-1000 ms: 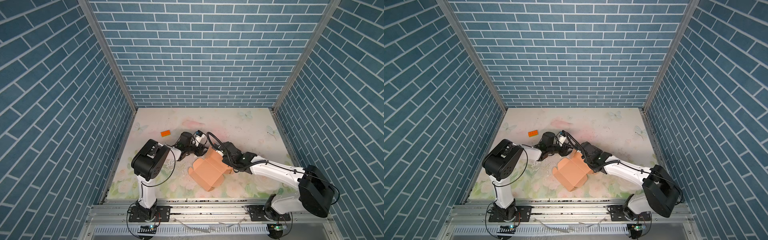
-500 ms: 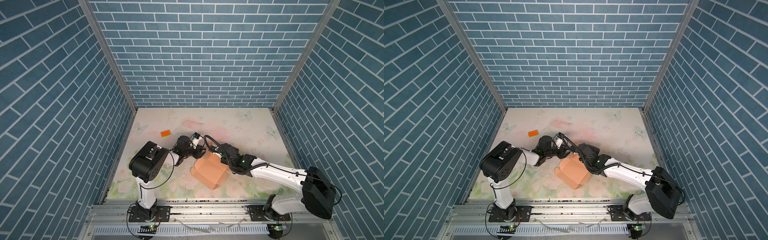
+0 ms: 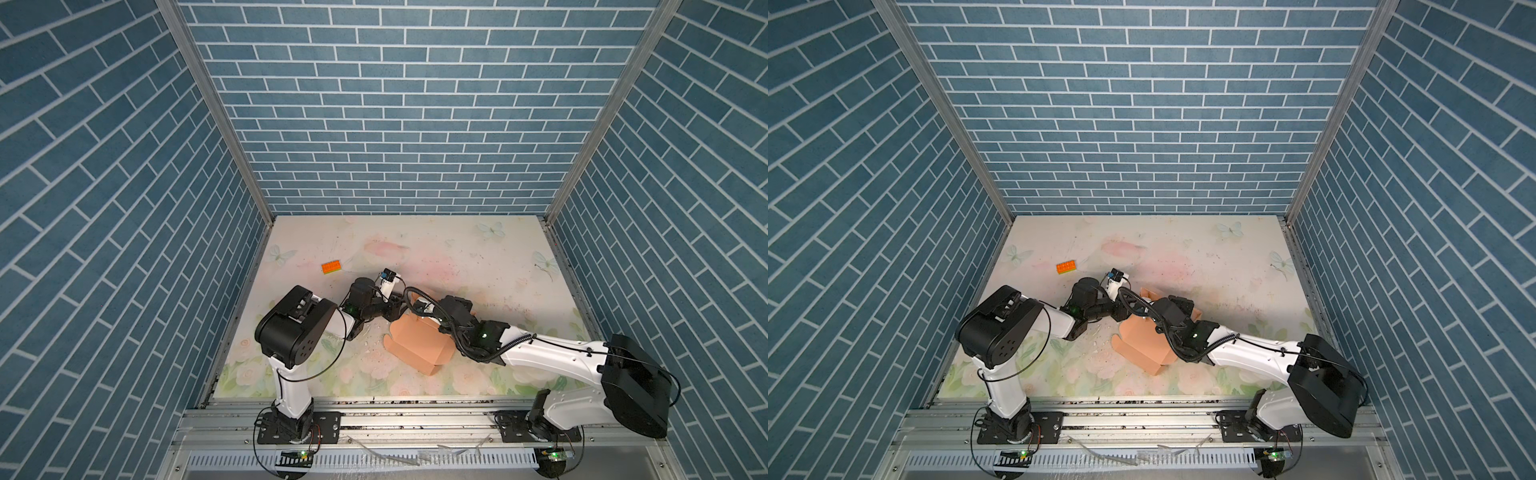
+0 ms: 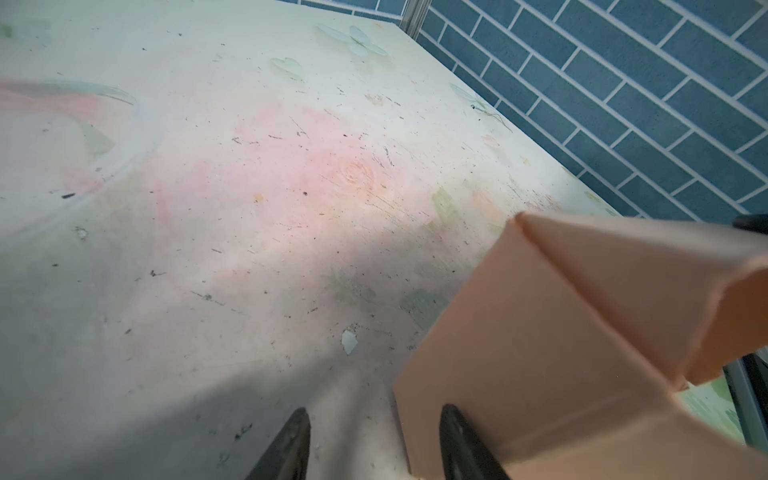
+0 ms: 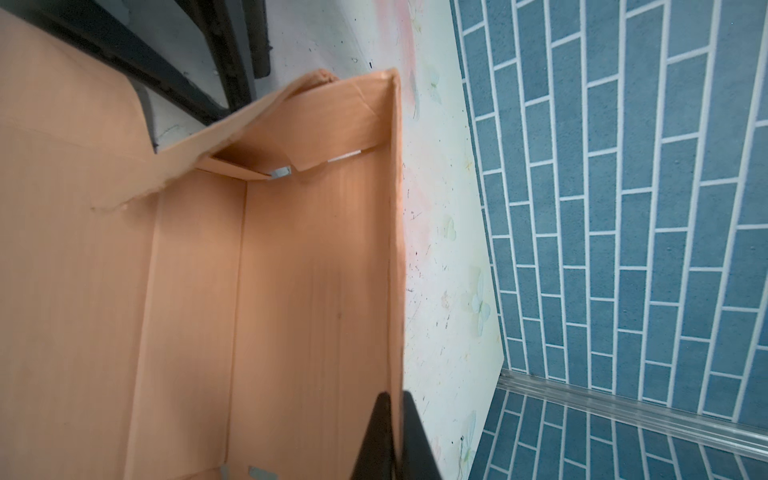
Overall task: Fold the paper box
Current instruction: 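Fold the end flap inward with the left gripper while the right gripper holds the wall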
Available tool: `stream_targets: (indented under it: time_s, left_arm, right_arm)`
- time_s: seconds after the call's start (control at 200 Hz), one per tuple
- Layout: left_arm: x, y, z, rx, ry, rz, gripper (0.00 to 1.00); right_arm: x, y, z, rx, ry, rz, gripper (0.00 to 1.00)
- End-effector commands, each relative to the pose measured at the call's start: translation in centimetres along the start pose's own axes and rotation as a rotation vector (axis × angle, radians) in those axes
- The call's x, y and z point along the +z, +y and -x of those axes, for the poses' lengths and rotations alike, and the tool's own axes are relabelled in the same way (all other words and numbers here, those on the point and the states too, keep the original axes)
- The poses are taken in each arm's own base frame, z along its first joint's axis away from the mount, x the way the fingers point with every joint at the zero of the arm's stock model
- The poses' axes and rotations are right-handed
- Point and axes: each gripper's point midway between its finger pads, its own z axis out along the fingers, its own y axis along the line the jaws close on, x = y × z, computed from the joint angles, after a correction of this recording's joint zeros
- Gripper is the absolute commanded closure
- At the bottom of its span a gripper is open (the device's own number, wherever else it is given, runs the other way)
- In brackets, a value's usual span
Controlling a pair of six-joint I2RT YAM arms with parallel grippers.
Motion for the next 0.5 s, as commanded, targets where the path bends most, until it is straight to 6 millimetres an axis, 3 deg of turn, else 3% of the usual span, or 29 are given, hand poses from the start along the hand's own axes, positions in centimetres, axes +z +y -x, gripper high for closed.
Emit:
stream_targets:
  time_s: [0.0, 0.49]
  left_arm:
    - [-0.5, -0.8, 1.1, 0.043, -0.036, -0.003, 0.47]
    - [-1.5, -1.4, 0.3, 0.053, -0.051, 0.007, 0.45]
  right_arm:
    - [-0.4, -0.7, 0.4, -0.009, -0.019, -0.046, 0.92]
    - [-0.9, 0.2, 0.2, -0.057, -0.034, -0.089, 0.92]
